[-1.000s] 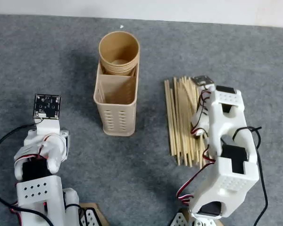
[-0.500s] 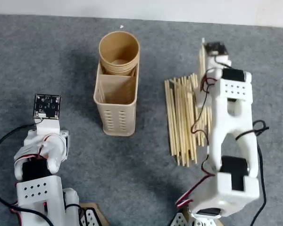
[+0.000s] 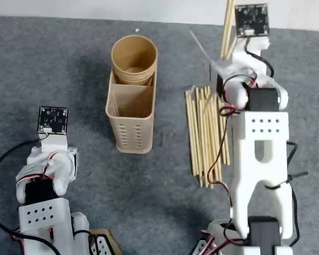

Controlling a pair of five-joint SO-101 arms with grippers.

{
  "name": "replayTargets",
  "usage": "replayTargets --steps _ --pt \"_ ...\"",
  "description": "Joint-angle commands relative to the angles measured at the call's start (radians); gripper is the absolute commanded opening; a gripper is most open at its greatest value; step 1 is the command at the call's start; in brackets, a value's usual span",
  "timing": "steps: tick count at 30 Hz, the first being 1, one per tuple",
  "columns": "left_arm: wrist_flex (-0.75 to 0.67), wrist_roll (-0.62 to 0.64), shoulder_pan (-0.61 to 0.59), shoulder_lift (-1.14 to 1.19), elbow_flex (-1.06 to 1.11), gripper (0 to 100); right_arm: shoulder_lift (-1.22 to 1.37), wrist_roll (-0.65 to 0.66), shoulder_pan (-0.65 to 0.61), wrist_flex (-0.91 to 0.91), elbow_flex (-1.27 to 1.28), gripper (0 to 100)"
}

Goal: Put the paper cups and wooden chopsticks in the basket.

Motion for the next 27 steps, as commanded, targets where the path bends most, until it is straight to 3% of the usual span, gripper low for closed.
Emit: replayTargets --steps 1,9,15,21,27 --pt "-0.017 0.011 0.019 -0.002 -0.004 16 -0.077 -0.011 -0.051 -0.102 -0.048 0.4" --pt "-0.017 0.011 0.036 0.001 -0.002 16 -0.223 -0.012 -0.249 -0.257 -0.035 0.4" --pt "-0.017 0.011 0.036 0.001 -0.002 16 -0.337 -0.014 -0.392 -0.381 0.156 0.4" --pt "-0.017 0.009 0.036 0.001 -0.002 16 -0.404 -0.009 -0.449 -0.59 0.453 0.4" --pt "-0.017 0.009 0.036 0.001 -0.002 16 -0.463 -0.014 -0.496 -0.642 0.611 0.4"
